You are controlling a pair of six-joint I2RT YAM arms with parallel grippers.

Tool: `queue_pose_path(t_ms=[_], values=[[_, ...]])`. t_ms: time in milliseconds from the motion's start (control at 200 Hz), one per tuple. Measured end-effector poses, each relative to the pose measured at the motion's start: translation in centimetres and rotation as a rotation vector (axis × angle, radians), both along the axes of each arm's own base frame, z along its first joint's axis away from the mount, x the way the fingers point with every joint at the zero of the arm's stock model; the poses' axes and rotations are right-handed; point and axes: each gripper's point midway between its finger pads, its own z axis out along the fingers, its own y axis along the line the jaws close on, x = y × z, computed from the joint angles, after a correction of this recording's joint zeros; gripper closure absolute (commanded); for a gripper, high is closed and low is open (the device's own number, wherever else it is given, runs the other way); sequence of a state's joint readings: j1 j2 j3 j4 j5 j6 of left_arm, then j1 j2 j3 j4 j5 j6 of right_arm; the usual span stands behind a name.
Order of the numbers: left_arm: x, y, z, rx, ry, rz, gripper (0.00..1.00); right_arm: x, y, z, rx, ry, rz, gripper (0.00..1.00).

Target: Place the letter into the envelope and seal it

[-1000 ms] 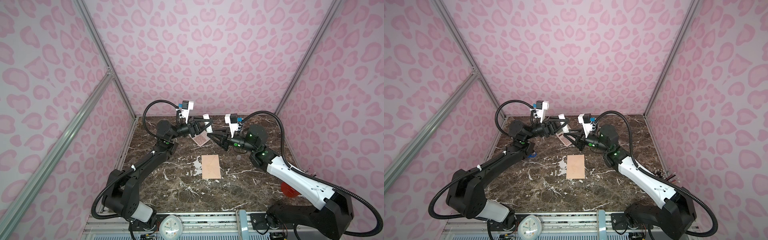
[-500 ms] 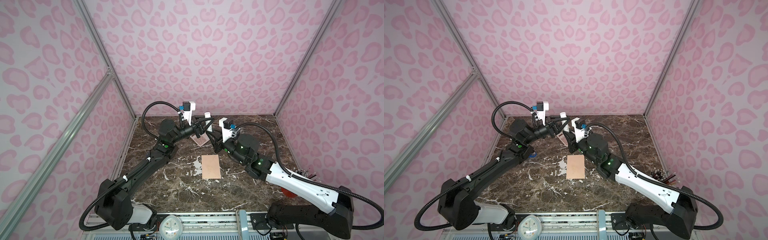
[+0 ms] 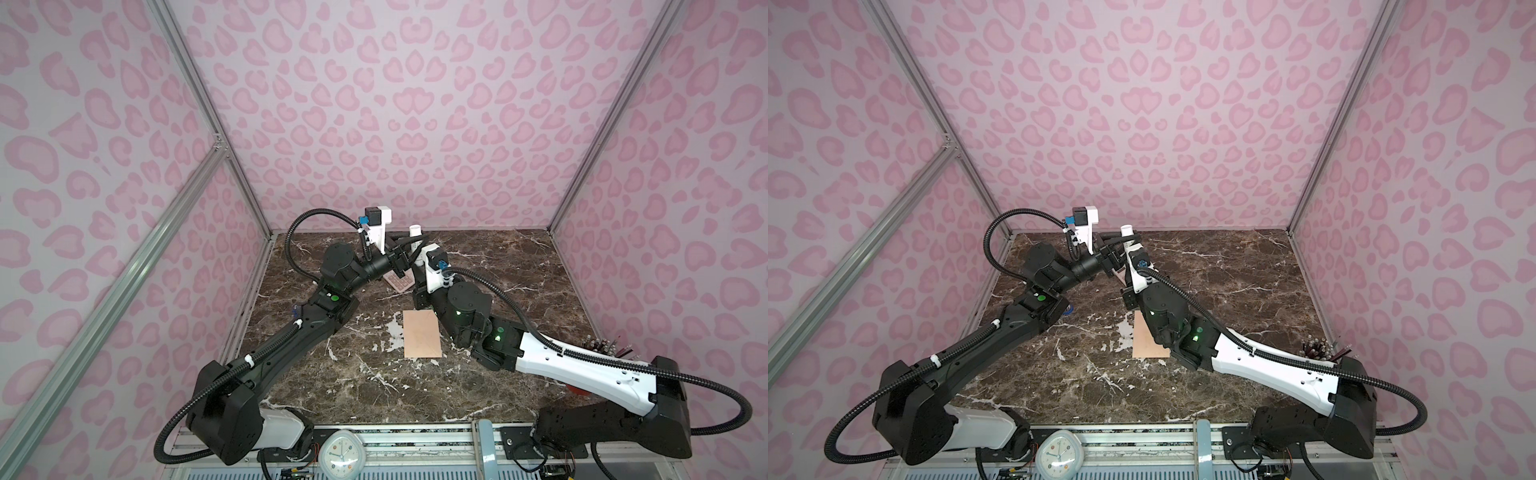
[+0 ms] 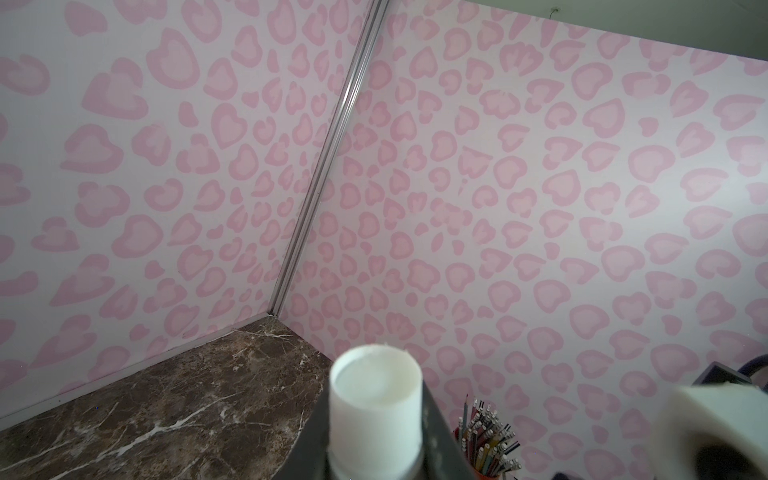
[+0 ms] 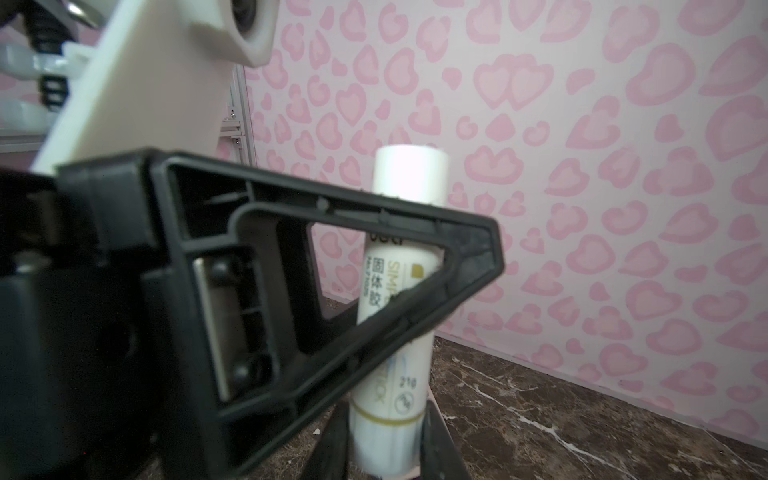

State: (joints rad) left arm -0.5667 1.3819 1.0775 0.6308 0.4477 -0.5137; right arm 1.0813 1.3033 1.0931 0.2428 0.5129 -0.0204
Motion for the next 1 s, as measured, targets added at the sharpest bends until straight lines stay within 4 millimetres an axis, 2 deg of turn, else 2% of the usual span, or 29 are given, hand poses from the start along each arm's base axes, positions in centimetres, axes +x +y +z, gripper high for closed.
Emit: queue_pose_path(t_ms=[90,155,260,370,735,1000], values=[[1.2,0.8,-1.0,0.019,0.037,0.052,0.96,-0.6,0.1,0.0,-0.011,-0.009,0.06,0.61],[1.4,1.1,-1.0,0.02,0.037,0.055,0.96,-0.4,-0.9,-0.6,-0.022,-0.002,0.067,0.58],[1.7,1.5,-0.5,0.009,0.042,0.041,0.96,0.3,-2.7,-1.7,-0.034,0.024,0.114,0.58],[1.8,1.7,0.3,-0.006,0.039,0.005,0.96,0.7,-3.9,-1.9,-0.016,0.05,0.192,0.58],[-0.6,-0.5,0.5,-0.11,0.098,-0.33,0.96,0.1,-2.8,-0.9,0.173,0.136,0.521,0.58],[-2.4,-0.6,1.7,-0.16,0.093,-0.453,0.96,-1.1,-1.2,0.4,0.263,0.18,0.678,0.57]])
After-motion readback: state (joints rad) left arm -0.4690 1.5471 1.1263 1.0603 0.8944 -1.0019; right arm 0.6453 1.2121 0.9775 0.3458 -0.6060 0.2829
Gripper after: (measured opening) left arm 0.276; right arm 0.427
